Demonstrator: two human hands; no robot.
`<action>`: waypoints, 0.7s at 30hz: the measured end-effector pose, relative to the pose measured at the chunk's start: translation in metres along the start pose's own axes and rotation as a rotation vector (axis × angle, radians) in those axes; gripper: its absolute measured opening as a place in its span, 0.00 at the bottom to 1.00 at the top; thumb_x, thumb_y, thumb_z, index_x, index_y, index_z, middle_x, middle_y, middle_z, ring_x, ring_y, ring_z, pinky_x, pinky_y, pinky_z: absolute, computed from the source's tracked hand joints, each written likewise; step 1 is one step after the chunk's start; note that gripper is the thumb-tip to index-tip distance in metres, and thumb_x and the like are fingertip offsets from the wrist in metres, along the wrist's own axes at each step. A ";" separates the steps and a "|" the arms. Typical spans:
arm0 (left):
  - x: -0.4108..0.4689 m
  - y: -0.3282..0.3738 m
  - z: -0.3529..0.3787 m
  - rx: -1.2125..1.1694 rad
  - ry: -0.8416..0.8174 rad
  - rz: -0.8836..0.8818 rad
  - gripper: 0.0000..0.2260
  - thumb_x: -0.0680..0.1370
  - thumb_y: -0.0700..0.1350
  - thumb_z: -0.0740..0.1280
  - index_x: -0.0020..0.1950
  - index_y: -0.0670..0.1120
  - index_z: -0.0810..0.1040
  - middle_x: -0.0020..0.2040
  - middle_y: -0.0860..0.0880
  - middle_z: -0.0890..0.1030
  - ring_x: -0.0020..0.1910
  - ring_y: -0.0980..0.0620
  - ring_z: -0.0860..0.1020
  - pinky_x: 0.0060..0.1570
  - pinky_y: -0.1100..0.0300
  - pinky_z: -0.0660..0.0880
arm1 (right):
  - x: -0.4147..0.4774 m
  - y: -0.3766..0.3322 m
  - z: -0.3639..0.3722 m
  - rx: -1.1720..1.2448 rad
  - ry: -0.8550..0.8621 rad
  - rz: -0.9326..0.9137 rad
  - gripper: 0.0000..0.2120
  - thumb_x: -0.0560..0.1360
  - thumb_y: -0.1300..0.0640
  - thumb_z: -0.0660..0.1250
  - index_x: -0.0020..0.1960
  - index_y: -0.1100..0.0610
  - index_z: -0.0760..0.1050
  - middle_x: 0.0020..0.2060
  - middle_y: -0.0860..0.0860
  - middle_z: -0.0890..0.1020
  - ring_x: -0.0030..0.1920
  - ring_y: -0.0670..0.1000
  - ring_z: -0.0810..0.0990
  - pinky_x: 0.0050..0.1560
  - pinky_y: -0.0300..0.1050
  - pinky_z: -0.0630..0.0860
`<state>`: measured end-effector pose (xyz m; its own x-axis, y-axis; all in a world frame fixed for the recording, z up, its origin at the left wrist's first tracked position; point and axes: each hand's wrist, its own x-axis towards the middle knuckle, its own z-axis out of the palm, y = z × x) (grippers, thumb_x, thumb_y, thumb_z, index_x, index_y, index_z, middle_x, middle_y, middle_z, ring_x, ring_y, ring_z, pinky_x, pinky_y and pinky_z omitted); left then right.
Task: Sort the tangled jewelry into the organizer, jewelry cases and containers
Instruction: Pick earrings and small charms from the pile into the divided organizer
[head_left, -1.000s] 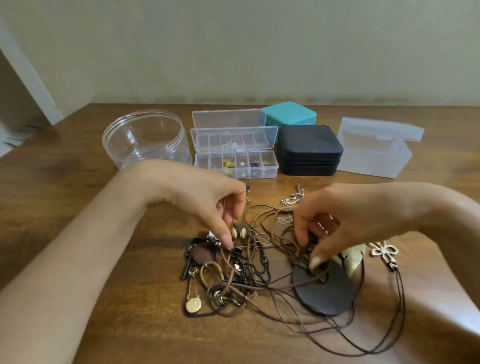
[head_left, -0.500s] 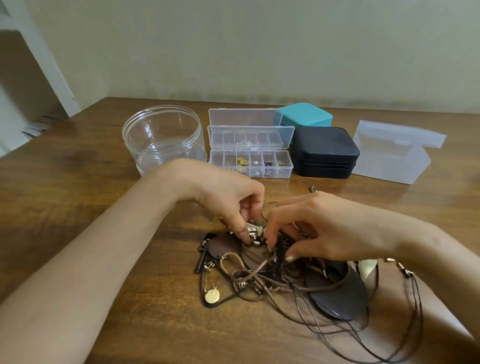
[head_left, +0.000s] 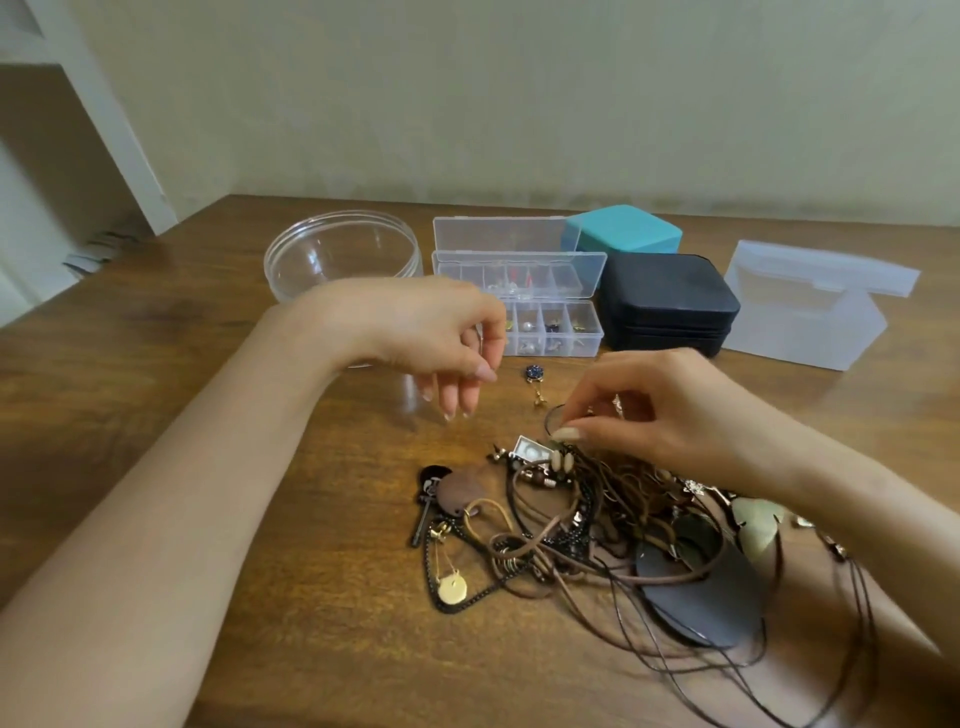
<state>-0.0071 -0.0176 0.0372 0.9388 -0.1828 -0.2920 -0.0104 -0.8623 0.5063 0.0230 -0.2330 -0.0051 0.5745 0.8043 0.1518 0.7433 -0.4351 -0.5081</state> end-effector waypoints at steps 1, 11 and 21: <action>0.001 0.000 0.001 -0.001 -0.006 -0.015 0.01 0.78 0.39 0.64 0.49 0.42 0.73 0.39 0.44 0.84 0.38 0.48 0.83 0.33 0.60 0.78 | 0.001 -0.003 0.006 -0.027 0.003 0.012 0.12 0.68 0.41 0.67 0.47 0.46 0.80 0.38 0.44 0.77 0.38 0.42 0.74 0.36 0.35 0.70; -0.011 0.005 0.003 0.123 -0.331 -0.176 0.20 0.66 0.42 0.77 0.51 0.45 0.71 0.46 0.46 0.81 0.36 0.56 0.80 0.37 0.62 0.80 | 0.000 -0.015 0.005 0.072 0.072 0.077 0.07 0.67 0.54 0.74 0.37 0.50 0.75 0.33 0.39 0.77 0.36 0.36 0.74 0.34 0.29 0.69; -0.001 0.012 0.018 0.294 -0.371 -0.131 0.14 0.67 0.48 0.76 0.47 0.46 0.75 0.38 0.54 0.77 0.35 0.60 0.75 0.34 0.67 0.71 | -0.004 -0.006 -0.023 0.469 -0.185 0.018 0.07 0.66 0.59 0.72 0.44 0.59 0.80 0.40 0.52 0.85 0.42 0.51 0.84 0.44 0.41 0.80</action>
<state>-0.0148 -0.0362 0.0289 0.7534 -0.1739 -0.6342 -0.0473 -0.9763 0.2114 0.0238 -0.2432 0.0168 0.4838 0.8751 0.0084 0.4753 -0.2547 -0.8422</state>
